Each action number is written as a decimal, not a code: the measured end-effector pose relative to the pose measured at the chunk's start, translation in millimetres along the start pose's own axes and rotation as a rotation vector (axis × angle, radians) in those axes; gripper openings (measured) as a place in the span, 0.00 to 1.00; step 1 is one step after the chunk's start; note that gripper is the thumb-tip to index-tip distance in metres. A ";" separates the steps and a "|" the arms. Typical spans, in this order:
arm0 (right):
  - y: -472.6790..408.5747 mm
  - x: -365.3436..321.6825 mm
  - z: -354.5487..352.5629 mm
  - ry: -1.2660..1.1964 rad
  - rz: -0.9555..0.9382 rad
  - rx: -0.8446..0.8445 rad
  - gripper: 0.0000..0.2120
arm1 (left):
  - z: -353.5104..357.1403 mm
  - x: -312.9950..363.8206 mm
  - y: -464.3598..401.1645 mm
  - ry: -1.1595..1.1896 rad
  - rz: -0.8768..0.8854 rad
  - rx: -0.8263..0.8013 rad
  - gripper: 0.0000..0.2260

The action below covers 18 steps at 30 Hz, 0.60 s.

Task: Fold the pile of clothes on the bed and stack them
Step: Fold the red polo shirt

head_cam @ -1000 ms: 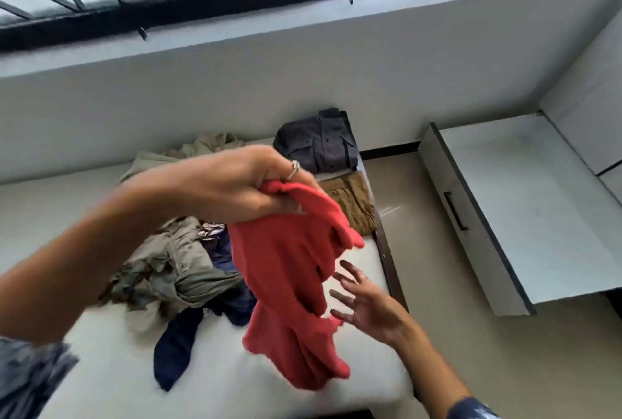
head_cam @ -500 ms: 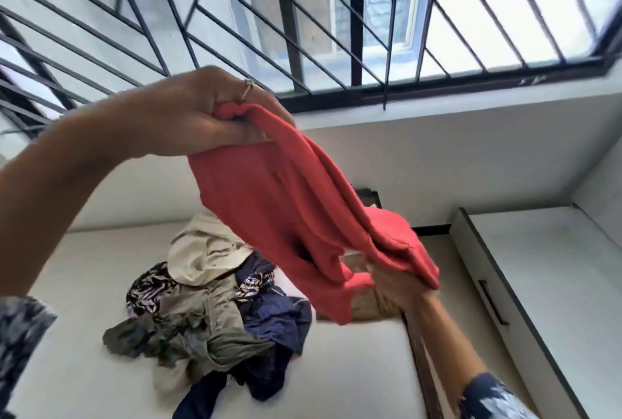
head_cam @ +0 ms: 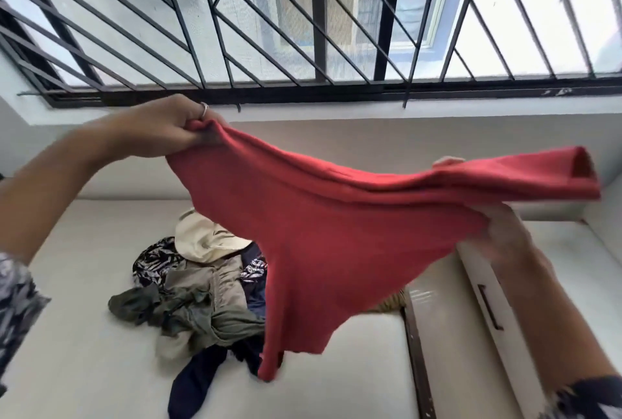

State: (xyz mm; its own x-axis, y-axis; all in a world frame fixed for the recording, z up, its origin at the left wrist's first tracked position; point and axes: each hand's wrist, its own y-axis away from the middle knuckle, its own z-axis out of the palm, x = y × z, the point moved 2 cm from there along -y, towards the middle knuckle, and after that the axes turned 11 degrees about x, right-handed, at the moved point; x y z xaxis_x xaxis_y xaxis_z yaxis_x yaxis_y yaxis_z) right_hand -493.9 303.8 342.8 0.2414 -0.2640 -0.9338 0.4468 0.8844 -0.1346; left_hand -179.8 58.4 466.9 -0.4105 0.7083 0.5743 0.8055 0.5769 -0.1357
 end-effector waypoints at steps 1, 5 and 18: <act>-4.8 4.9 -4.0 -0.003 0.051 0.074 0.30 | 4.8 -9.3 -4.5 -0.012 -0.010 -0.010 0.28; -29.0 26.9 -14.3 0.097 0.164 0.365 0.33 | 36.8 -42.0 -25.9 -0.138 -0.055 -0.020 0.21; -34.3 -25.7 -13.7 0.105 -0.044 0.418 0.25 | 58.6 -36.4 -46.7 0.217 -0.118 0.313 0.13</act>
State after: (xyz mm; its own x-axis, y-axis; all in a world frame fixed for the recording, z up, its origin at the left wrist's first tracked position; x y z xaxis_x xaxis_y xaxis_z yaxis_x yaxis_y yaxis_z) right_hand -527.2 285.5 366.9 0.1350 -0.2379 -0.9619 0.7703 0.6358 -0.0492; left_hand -227.6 29.5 405.0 -0.3654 0.5466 0.7535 0.5754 0.7689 -0.2787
